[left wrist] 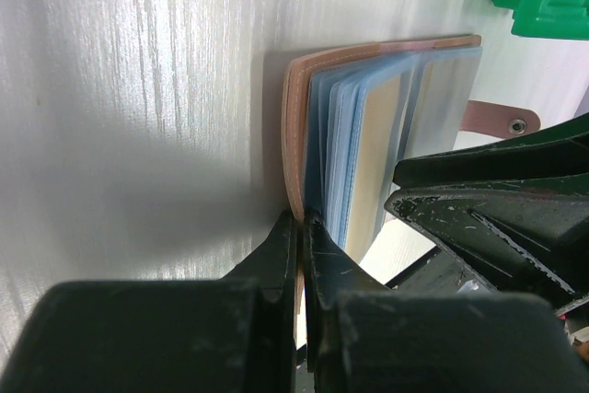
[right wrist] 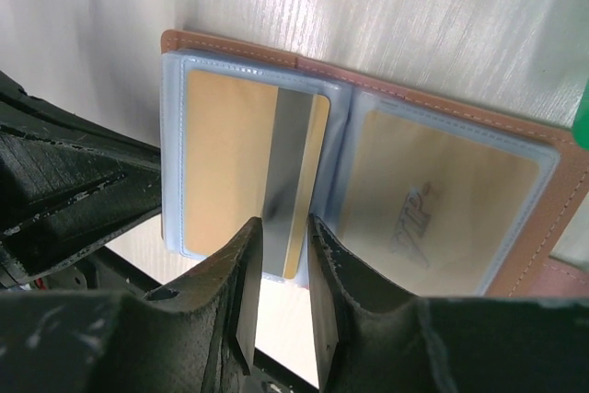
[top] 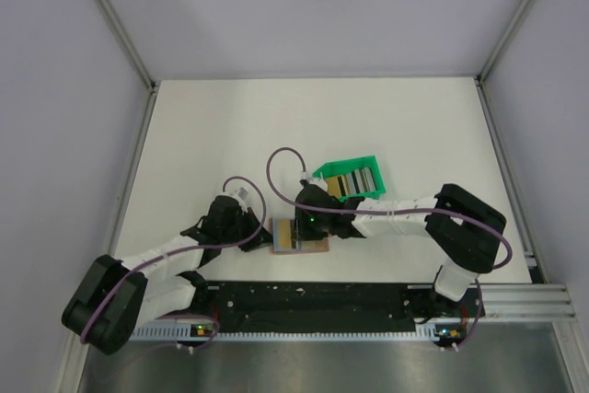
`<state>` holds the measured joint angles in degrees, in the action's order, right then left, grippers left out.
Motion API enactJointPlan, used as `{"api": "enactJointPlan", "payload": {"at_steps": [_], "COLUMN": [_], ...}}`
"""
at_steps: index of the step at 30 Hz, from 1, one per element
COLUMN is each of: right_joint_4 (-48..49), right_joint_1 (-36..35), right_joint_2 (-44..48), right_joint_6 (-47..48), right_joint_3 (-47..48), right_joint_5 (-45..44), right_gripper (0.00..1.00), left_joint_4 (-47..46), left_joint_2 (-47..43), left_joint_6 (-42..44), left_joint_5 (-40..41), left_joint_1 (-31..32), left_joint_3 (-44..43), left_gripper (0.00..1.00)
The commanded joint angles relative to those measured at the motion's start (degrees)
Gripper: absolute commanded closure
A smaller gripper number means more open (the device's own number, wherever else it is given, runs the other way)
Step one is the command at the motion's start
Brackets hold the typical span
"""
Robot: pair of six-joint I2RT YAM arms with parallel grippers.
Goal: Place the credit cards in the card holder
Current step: Insert the credit card into the card slot, then close the card holder at the center of the board.
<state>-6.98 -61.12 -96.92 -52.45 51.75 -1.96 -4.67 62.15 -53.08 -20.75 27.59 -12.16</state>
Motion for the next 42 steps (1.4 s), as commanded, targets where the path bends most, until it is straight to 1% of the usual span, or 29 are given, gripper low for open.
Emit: {"api": "enactJointPlan", "payload": {"at_steps": [1, 5, 7, 11, 13, 15, 17, 19, 22, 27, 31, 33, 38, 42], "right_joint_4": [4.8, 6.5, 8.9, 10.9, 8.9, 1.8, -0.3, -0.6, 2.3, 6.1, 6.5, 9.3, 13.9, 14.2], "right_joint_1": [-0.4, -0.5, -0.5, -0.4, -0.4, -0.1, 0.7, 1.5, 1.8, 1.8, 1.9, 1.8, 1.8, 1.8], "right_joint_2": [3.3, 4.4, 5.1, 8.7, 10.3, 11.0, 11.1, 10.7, 9.3, 4.2, 1.1, 0.0, 0.3, 1.2], "right_joint_6": [1.0, 1.5, 1.5, 2.3, 2.2, -0.4, 0.1, -0.8, -1.3, -1.4, -1.4, -1.3, -1.1, -0.4], "right_joint_3": [-1.4, -2.7, -3.5, -5.2, -5.6, -4.5, -4.4, -5.0, -5.7, -4.0, -2.4, -2.1, -3.4, -3.9], "right_joint_5": [-3.1, -3.0, -2.1, -1.6, -4.2, -8.6, -9.0, -8.0, -4.8, 0.0, 3.3, 5.3, 8.1, 8.1], "right_gripper": [0.74, 0.74, 0.74, 0.75, 0.74, 0.70, 0.69, 0.68, 0.68, 0.68, 0.68, 0.68, 0.72, 0.76], "left_joint_4": [1.8, 1.7, 1.7, 1.9, 1.9, 1.8, 1.8, 1.8, 1.8, 2.2, 2.4, 2.3, 2.3, 2.3], "left_joint_2": [1.0, 1.0, 1.0, 1.0, 1.0, 0.9, 0.9, 0.9, 0.9, 0.9, 0.8, 0.9, 0.9, 1.0], "left_joint_6": [0.9, 0.9, 1.0, 1.0, 0.9, 0.9, 0.9, 0.9, 1.0, 1.1, 1.2, 1.1, 1.2, 1.3], "left_joint_5": [2.1, 2.1, 2.1, 2.0, 2.0, 1.9, 1.9, 1.9, 1.8, 1.7, 1.8, 2.0, 2.1, 2.2], "left_joint_1": [0.0, 0.1, 0.0, 0.0, 0.1, 0.0, 0.1, 0.1, 0.1, 0.0, 0.1, 0.1, 0.1, 0.0], "left_joint_3": [1.4, 1.4, 1.4, 1.3, 1.3, 1.3, 1.3, 1.2, 1.1, 0.7, 0.6, 0.7, 0.8, 0.8], "left_gripper": [1.00, 1.00, 1.00, 1.00, 1.00, 1.00, 1.00, 1.00, 1.00, 1.00, 1.00, 1.00, 1.00, 1.00]}}
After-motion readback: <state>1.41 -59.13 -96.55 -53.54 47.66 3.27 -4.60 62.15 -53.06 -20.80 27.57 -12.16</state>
